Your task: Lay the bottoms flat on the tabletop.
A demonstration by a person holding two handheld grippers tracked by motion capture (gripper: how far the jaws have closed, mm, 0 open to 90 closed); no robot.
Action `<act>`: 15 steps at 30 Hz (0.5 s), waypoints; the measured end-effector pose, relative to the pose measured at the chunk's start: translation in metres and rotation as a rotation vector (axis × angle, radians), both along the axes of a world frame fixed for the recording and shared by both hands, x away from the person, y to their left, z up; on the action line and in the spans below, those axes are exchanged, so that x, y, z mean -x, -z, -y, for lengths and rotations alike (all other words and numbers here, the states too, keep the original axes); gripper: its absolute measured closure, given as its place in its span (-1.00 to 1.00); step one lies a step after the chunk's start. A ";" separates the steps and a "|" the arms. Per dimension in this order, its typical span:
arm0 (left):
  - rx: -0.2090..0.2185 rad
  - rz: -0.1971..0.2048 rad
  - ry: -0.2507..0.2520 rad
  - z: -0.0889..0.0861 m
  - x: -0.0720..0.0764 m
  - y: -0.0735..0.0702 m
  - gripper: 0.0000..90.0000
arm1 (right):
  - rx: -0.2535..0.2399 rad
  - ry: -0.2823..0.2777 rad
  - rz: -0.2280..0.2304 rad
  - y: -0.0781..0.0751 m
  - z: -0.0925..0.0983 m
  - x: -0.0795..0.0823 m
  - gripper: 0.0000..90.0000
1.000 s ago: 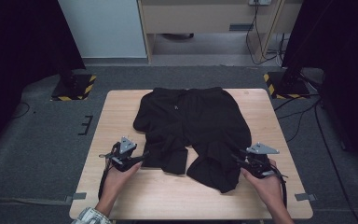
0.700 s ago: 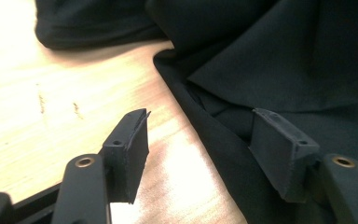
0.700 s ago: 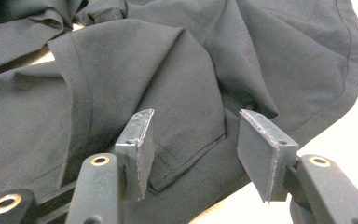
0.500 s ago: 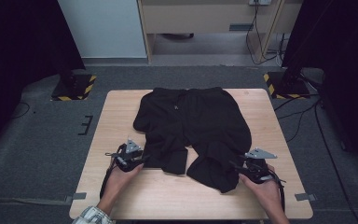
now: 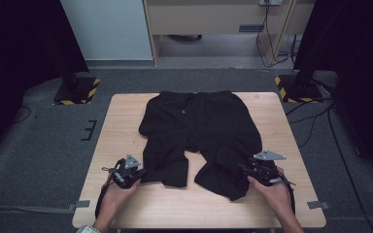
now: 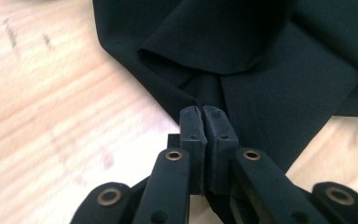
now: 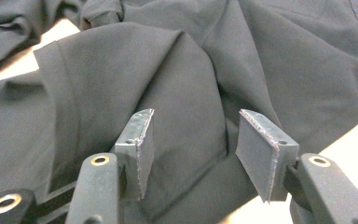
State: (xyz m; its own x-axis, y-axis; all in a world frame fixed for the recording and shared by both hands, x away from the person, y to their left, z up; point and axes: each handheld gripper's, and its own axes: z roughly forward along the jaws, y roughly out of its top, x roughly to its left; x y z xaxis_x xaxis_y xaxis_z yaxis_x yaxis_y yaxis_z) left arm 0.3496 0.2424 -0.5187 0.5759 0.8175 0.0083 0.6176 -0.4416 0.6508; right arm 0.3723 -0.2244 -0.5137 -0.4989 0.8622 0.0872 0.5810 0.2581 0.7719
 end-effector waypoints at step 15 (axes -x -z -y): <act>0.054 0.156 -0.119 -0.019 0.005 -0.009 -0.05 | 0.007 -0.013 -0.010 0.002 -0.013 -0.007 -0.22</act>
